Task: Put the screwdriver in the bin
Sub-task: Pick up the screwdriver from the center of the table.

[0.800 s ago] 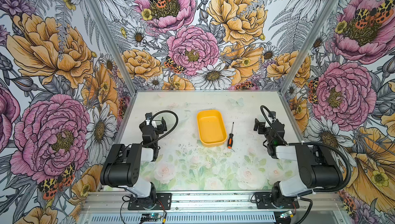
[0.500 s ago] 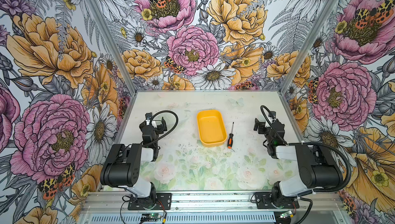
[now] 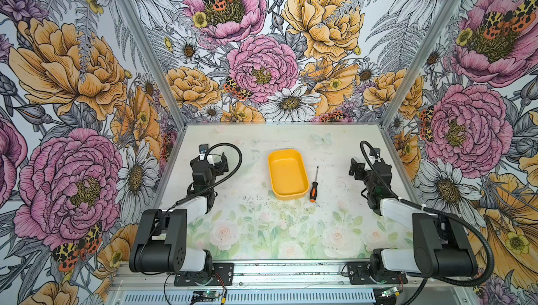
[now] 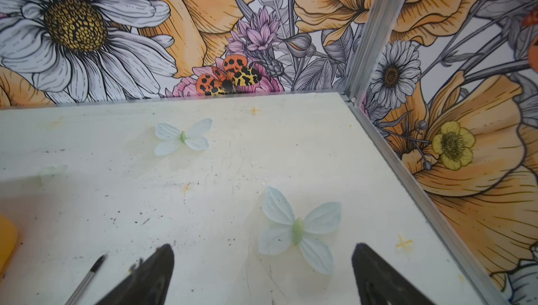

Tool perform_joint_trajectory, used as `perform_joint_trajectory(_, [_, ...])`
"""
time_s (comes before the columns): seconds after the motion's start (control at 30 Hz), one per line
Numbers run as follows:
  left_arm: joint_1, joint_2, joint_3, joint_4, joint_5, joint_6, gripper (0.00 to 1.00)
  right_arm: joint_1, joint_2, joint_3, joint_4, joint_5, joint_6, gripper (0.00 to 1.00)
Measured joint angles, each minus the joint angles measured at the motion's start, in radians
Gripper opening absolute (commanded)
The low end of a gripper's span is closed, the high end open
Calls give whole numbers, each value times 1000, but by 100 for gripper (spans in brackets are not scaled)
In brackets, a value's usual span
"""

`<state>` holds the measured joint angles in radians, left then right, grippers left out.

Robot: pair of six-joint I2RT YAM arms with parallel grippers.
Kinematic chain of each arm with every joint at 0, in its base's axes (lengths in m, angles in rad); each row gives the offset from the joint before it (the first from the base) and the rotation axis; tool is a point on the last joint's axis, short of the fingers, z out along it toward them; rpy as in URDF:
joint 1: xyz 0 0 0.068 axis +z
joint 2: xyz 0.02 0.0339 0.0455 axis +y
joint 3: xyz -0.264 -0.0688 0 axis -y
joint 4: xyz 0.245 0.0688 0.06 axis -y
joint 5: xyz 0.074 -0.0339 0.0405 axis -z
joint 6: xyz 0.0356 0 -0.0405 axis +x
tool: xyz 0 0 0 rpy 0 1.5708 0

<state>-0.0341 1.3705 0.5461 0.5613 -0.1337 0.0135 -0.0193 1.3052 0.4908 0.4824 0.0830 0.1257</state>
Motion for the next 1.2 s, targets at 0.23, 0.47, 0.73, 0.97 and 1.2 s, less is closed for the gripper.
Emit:
perform_joint_trajectory(0.23, [-54, -111, 144, -278, 77, -98, 99, 35, -119, 230, -437, -73, 179, 96])
perform_joint_trajectory(0.47, [-132, -125, 100, -380, 131, -228, 99, 151, -132, 163, -669, -164, 354, 94])
perform_joint_trajectory(0.73, [-179, -118, 46, -416, 132, -314, 99, 298, -71, 133, -749, -153, 472, 91])
perform_joint_trajectory(0.97, [-180, -98, 46, -416, 132, -330, 99, 400, 27, 139, -759, -104, 538, 86])
perform_joint_trajectory(1.2, [-180, -98, 43, -415, 133, -330, 99, 467, 103, 185, -762, -47, 570, 84])
